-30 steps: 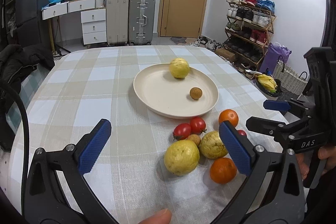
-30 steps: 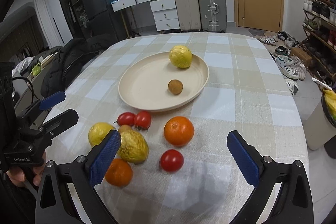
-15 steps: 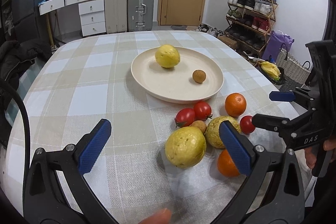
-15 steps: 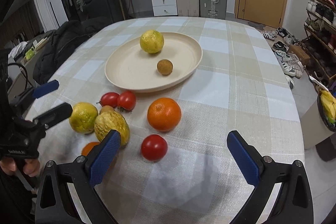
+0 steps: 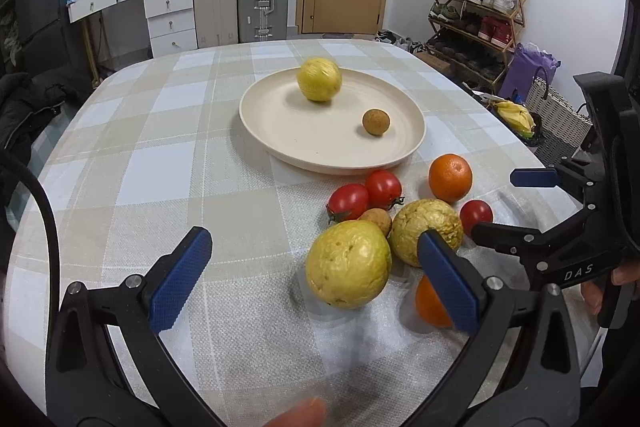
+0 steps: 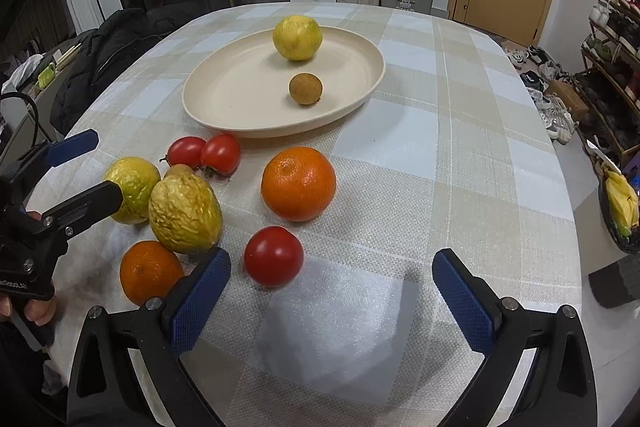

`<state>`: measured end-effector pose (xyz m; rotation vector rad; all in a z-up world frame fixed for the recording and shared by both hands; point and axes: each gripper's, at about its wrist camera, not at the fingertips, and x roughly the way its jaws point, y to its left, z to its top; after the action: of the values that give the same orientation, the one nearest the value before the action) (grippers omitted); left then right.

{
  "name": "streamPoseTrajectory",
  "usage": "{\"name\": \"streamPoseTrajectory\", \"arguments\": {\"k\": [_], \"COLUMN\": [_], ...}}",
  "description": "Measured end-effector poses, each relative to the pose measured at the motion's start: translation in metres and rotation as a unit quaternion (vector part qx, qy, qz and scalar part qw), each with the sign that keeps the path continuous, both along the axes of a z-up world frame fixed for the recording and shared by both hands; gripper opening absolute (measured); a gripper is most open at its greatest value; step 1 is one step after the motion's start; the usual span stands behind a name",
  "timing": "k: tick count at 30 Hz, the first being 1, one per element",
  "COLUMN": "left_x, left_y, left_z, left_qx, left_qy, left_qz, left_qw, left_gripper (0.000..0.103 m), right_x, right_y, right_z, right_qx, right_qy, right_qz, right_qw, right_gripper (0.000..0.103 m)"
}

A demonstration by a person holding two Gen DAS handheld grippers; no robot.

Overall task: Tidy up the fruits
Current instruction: 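Move both grippers back toward the remaining fruits beside the plate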

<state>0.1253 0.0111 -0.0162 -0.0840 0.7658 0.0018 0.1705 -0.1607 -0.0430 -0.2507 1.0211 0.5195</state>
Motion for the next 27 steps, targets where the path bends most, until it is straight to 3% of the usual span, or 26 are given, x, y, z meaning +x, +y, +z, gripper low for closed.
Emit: {"name": "streamPoseTrajectory", "arguments": {"k": [11,16,27], "left_x": [0.007,0.008,0.012], "left_y": [0.003,0.006,0.012], "left_z": [-0.010,-0.012,-0.013], "left_qx": [-0.007,-0.006,-0.014], "left_qy": [0.024,0.027,0.037], "left_qz": [0.002,0.008,0.016], "left_qw": [0.9997,0.9996,0.9991], "left_gripper": [0.103,0.103,0.103], "right_x": [-0.004,-0.007,-0.012], "right_y": [0.002,0.007,0.011], "right_z": [0.001,0.000,-0.002], "right_qx": [0.006,0.010,0.019], "right_qy": [0.004,0.010,0.017], "right_qz": [0.015,0.032,0.046], "right_qw": [1.000,0.999,0.999], "right_gripper": [0.100,0.082,0.059]}}
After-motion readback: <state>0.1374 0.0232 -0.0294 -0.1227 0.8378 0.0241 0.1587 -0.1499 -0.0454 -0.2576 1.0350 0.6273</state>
